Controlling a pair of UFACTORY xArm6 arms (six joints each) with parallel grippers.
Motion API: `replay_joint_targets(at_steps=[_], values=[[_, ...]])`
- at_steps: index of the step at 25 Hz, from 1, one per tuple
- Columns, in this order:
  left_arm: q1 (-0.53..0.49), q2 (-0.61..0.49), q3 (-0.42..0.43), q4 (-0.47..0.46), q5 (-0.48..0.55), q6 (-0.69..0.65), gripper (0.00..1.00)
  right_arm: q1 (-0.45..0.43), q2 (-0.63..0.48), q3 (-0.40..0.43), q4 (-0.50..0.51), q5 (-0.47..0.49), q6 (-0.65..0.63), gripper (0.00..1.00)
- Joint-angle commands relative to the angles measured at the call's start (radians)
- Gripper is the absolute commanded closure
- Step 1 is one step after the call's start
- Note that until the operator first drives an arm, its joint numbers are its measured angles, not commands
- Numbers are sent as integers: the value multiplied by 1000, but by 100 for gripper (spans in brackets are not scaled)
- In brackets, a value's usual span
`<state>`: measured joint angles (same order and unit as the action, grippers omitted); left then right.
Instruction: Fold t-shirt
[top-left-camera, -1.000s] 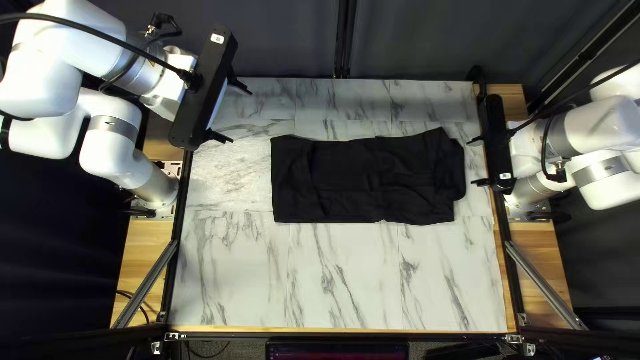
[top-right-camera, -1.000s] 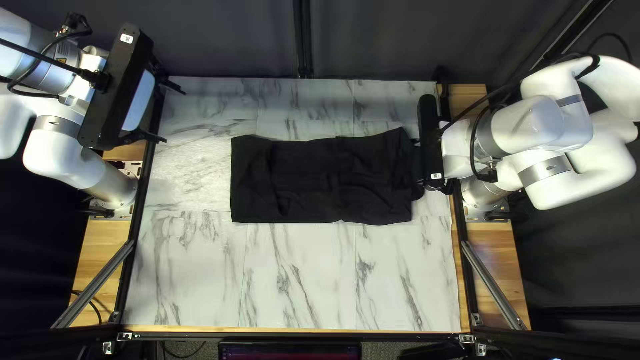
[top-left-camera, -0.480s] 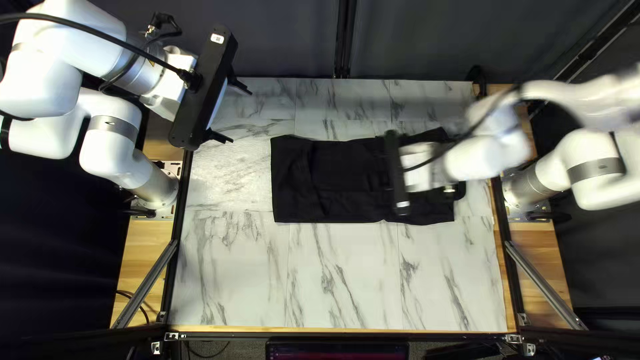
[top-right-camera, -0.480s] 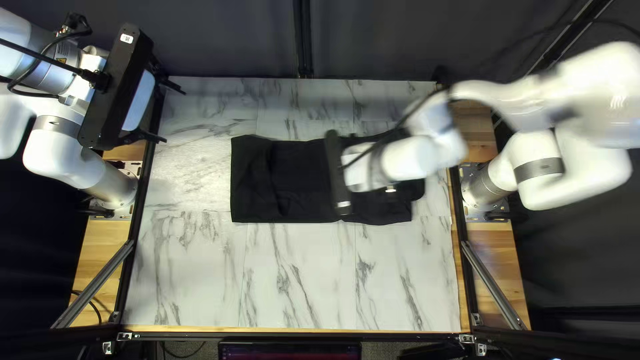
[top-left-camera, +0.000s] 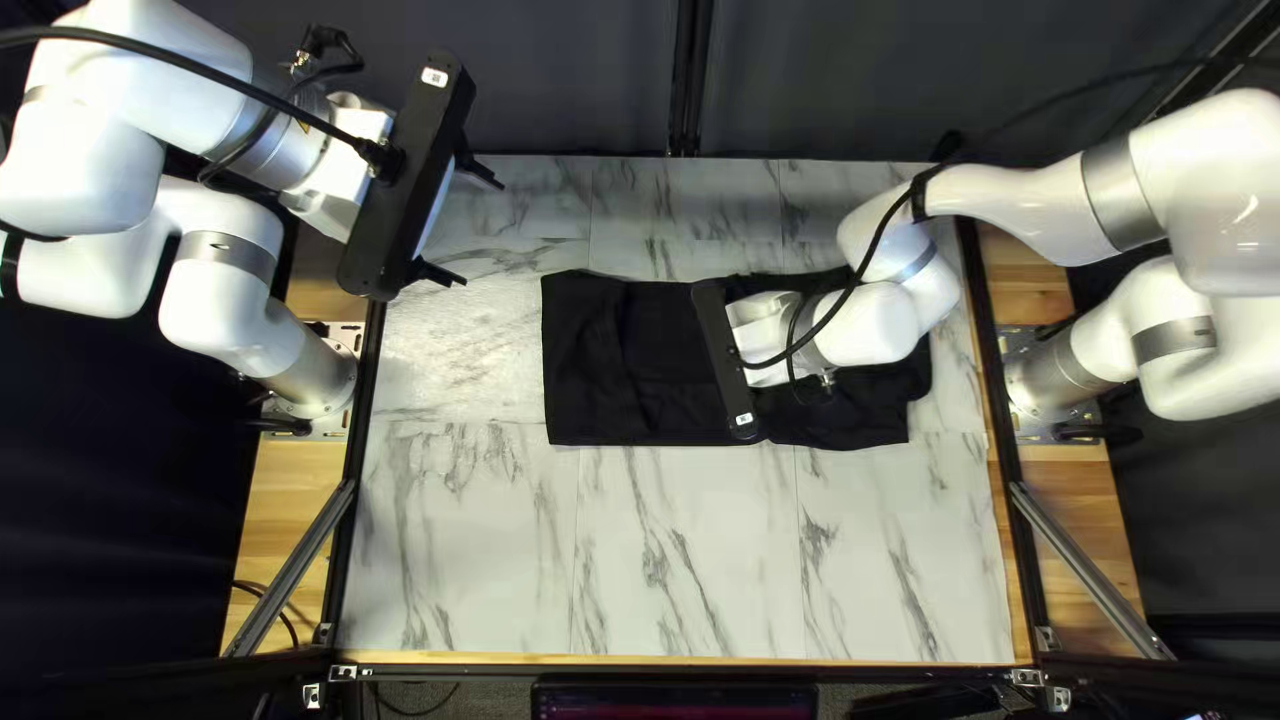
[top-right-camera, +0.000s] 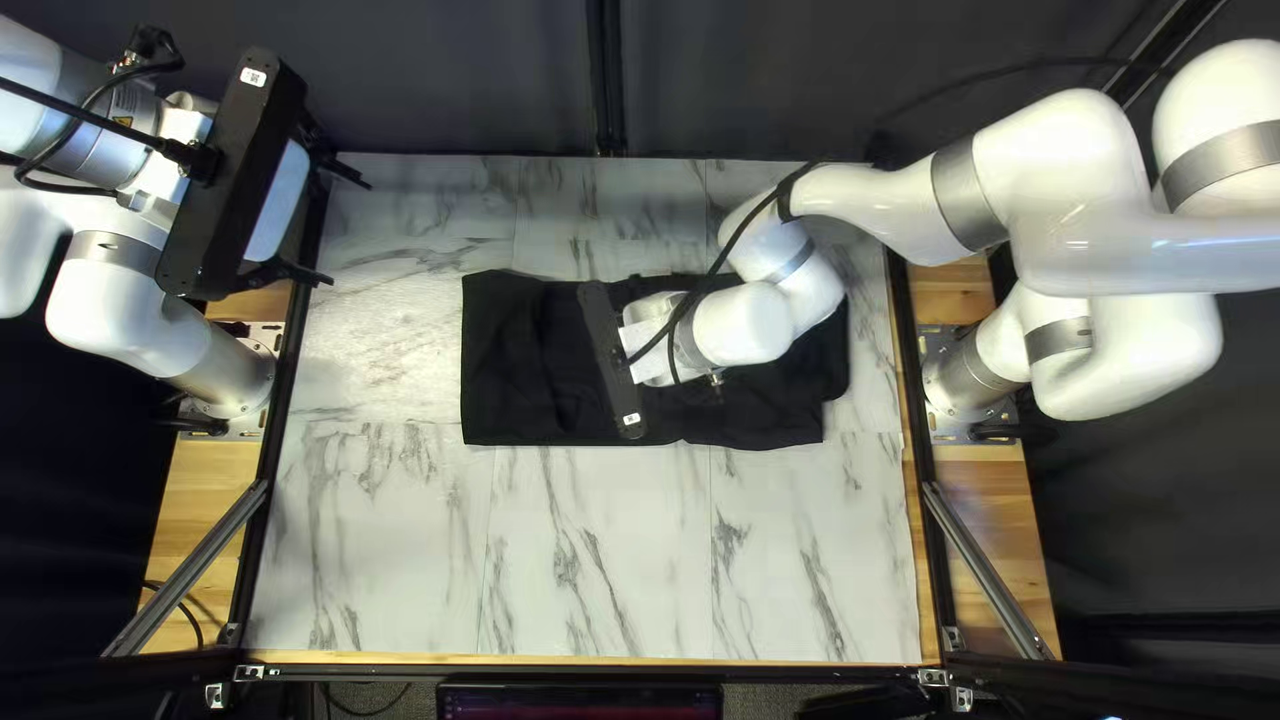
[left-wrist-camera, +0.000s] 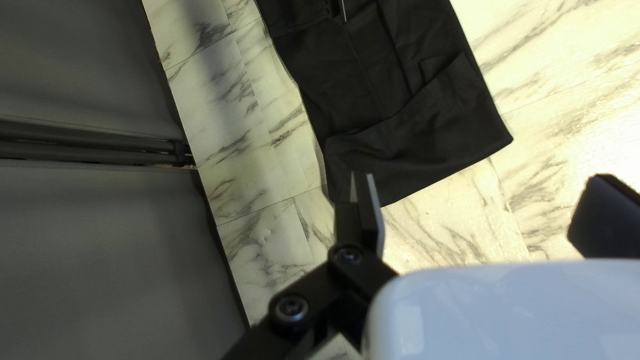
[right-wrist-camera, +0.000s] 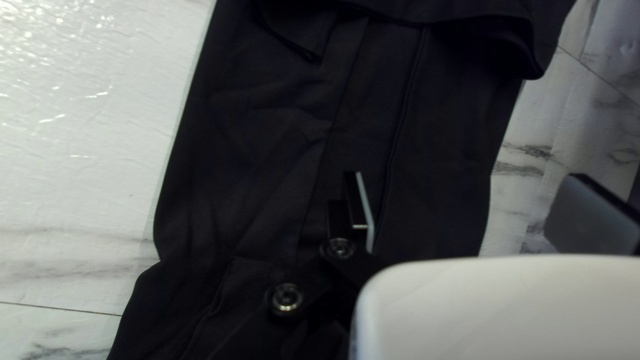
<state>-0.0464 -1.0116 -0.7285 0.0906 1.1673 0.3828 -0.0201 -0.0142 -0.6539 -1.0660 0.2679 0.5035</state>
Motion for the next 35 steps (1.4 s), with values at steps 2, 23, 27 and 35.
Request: replay_joint_targets(at_steps=[2, 23, 27, 35], values=[[0, 0, 0, 0, 0, 0, 0, -23, 69, -92, -436, -39, 283, 0], [0, 0, 0, 0, 0, 0, 0, 43, 373, -345, -537, 44, 243, 0], [0, 0, 0, 0, 0, 0, 0, 46, 396, -364, -577, 57, 281, 0], [0, 0, 0, 0, 0, 0, 0, 91, 468, -441, -593, 77, 308, 0]])
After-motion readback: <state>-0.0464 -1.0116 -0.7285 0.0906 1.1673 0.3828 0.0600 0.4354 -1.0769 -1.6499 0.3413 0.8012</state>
